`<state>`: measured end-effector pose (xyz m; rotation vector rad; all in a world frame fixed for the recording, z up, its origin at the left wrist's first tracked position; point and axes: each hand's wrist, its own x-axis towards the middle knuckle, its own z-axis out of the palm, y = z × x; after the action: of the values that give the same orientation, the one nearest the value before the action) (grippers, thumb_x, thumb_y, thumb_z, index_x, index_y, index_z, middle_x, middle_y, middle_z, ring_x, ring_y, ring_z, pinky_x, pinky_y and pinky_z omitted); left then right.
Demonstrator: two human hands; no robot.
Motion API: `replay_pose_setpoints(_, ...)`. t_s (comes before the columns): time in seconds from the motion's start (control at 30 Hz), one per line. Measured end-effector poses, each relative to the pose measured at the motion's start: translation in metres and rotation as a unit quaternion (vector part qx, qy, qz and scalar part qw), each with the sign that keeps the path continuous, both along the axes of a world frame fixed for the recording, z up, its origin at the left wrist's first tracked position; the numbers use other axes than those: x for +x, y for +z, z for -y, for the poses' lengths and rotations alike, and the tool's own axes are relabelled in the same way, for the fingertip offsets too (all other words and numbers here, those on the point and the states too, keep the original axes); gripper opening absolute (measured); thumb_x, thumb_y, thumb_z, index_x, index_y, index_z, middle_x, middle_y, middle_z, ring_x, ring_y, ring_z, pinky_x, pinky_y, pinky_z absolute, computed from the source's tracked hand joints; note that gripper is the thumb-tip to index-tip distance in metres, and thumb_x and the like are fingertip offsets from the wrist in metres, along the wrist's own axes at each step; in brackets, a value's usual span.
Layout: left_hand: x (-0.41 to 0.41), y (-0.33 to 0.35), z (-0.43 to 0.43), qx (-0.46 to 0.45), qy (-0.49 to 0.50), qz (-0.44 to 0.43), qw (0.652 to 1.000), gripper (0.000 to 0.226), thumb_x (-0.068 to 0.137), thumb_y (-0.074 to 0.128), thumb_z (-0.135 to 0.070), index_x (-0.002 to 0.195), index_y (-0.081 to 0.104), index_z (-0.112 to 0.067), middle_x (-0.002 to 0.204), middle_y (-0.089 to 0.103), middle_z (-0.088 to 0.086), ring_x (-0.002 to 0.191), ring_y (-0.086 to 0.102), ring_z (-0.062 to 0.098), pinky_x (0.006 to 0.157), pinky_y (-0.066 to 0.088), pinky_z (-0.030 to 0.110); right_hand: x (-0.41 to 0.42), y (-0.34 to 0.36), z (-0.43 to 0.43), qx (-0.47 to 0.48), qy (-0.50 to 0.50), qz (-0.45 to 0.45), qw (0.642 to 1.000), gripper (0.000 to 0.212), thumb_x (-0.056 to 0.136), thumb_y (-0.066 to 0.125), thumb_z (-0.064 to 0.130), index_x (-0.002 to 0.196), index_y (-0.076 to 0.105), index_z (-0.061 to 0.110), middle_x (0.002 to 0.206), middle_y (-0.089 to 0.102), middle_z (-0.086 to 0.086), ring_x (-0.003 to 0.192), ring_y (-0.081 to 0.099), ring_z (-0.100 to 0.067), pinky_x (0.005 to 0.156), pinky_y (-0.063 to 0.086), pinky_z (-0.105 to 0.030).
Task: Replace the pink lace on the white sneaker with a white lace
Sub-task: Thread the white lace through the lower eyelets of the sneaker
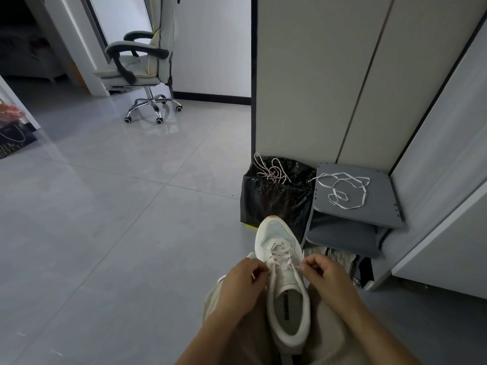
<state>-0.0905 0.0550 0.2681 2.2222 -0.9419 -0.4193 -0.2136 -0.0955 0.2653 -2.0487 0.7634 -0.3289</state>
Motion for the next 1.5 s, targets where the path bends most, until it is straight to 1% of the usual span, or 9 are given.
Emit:
replay_pose_setpoints(0.17,-0.011,0.007,-0.007,-0.061,-0.007,-0.05,0.997,0.03,0.085,0.062,-0.038,0.113,0.051,-0.033,0.103,0.053,-0.018,0.072,0.052,-0.005,0.064,0.037,0.006,0.0,0.002,-0.001,0.029,-0.004,0.034,0.999,0.011,0.085,0.065,0.017,0.076,0.064,0.024,0.071,0.066,0.004,0.068,0.059,-0.002,0.063,0.047,-0.016)
replay_pose_setpoints(0.43,-0.028,0.005,-0.004,0.028,-0.062,0.131,0.989,0.047,0.087,0.051,-0.039,0.13,0.034,-0.038,0.134,0.034,-0.014,0.095,0.059,0.015,0.074,0.042,0.024,-0.004,0.01,0.011,0.181,-0.079,0.147,0.969,0.009,0.087,0.06,0.006,0.082,0.066,0.011,0.06,0.063,-0.001,0.063,0.055,-0.014,0.06,0.044,-0.021)
replay_pose_setpoints(0.6,-0.03,-0.002,-0.003,0.003,-0.057,0.219,0.974,0.022,0.077,0.045,-0.039,0.098,0.053,-0.035,0.111,0.043,-0.013,0.058,0.06,0.012,0.044,0.044,0.025,-0.005,0.008,0.01,0.205,-0.093,0.173,0.959,0.009,0.087,0.058,0.006,0.083,0.065,0.009,0.058,0.062,-0.002,0.055,0.049,-0.01,0.049,0.038,-0.015)
replay_pose_setpoints(0.8,-0.038,0.01,-0.01,-0.046,-0.083,0.256,0.962,0.018,0.079,0.049,-0.038,0.077,0.066,-0.032,0.099,0.054,-0.014,0.053,0.053,0.0,0.052,0.029,0.007,-0.014,0.005,0.008,0.198,-0.093,0.204,0.954,0.008,0.088,0.057,0.005,0.086,0.064,0.007,0.059,0.062,-0.002,0.048,0.044,-0.004,0.046,0.036,-0.014)
replay_pose_setpoints(0.97,-0.035,0.005,-0.011,-0.076,-0.078,0.223,0.969,0.012,0.081,0.054,-0.04,0.085,0.064,-0.034,0.104,0.051,-0.018,0.057,0.054,0.0,0.054,0.03,0.005,-0.012,0.004,0.006,0.184,-0.109,0.204,0.956,0.012,0.089,0.054,0.002,0.083,0.063,0.007,0.06,0.064,-0.003,0.049,0.049,-0.005,0.049,0.042,-0.014)
replay_pose_setpoints(1.1,-0.037,0.009,-0.013,-0.105,-0.031,0.181,0.977,0.011,0.082,0.062,-0.039,0.091,0.063,-0.032,0.101,0.058,-0.019,0.065,0.051,-0.004,0.058,0.025,-0.008,-0.01,0.003,-0.004,0.078,-0.107,0.213,0.968,0.006,0.084,0.058,0.017,0.083,0.064,0.019,0.085,0.067,0.009,0.079,0.061,-0.005,0.07,0.047,-0.013)
replay_pose_setpoints(1.23,-0.037,0.009,-0.012,-0.055,0.06,0.062,0.995,0.017,0.088,0.043,-0.057,0.098,0.047,-0.043,0.08,0.063,-0.019,0.077,0.055,-0.008,0.056,0.039,0.008,-0.009,0.006,-0.005,0.058,-0.091,0.227,0.968,0.015,0.08,0.053,0.024,0.089,0.064,0.019,0.101,0.065,0.016,0.099,0.059,-0.002,0.082,0.045,-0.012)
replay_pose_setpoints(1.4,-0.028,-0.004,-0.005,-0.185,0.112,-0.142,0.966,0.021,0.095,0.044,-0.011,0.094,0.051,-0.031,0.079,0.067,-0.008,0.051,0.055,0.009,0.054,0.05,0.032,-0.002,0.008,0.004,0.162,-0.116,0.275,0.941,0.022,0.092,0.046,0.002,0.086,0.066,0.01,0.101,0.07,-0.003,0.102,0.06,-0.026,0.092,0.047,-0.035)
replay_pose_setpoints(1.5,-0.027,-0.003,-0.003,-0.211,0.127,-0.171,0.954,0.023,0.092,0.045,0.002,0.093,0.053,-0.02,0.076,0.066,0.0,0.047,0.052,0.01,0.05,0.047,0.026,0.004,0.018,0.005,0.214,-0.107,0.312,0.919,0.031,0.093,0.041,0.001,0.083,0.068,0.013,0.103,0.069,-0.009,0.105,0.061,-0.029,0.095,0.046,-0.041)
